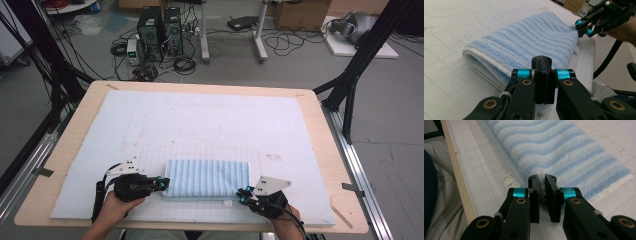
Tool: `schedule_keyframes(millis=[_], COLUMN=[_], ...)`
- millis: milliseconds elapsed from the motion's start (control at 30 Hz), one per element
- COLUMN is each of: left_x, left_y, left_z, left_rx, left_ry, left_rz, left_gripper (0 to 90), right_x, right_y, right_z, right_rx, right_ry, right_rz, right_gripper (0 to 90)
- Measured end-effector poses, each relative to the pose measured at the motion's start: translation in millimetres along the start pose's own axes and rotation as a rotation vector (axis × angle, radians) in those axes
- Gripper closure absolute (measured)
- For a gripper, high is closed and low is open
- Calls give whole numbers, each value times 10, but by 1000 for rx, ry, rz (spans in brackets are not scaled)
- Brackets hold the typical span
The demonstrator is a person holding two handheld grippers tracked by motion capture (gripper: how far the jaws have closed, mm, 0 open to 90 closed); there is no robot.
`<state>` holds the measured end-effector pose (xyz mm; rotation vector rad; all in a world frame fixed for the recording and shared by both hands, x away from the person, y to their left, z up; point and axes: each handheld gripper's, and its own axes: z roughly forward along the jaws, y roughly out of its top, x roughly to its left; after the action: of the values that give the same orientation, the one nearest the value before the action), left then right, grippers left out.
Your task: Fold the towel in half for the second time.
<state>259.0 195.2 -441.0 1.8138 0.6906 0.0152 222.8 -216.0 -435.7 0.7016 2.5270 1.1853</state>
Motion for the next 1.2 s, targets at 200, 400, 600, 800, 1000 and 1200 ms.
schedule_keyframes(millis=[200,400,600,800,1000,1200], left_x=[60,128,196,250,315,370], left_y=[13,28,64,134,196,216], left_z=[-33,-77,-141,-210,-282,-360], left_rx=[-63,-139,-207,-240,-243,-260], left_ry=[43,148,222,346,397,431], left_rz=[-4,29,12,11,28,15], left_gripper=[771,561,407,242,222,222], right_x=[-114,-296,-426,-530,-623,-621], right_y=[26,67,85,71,37,22], right_z=[-96,-186,-235,-276,-354,-392], right_rx=[-128,-185,-199,-172,-155,-163], right_ry=[-28,-166,-272,-364,-439,-443], right_rz=[104,184,226,250,281,276], right_gripper=[477,269,205,164,121,120])
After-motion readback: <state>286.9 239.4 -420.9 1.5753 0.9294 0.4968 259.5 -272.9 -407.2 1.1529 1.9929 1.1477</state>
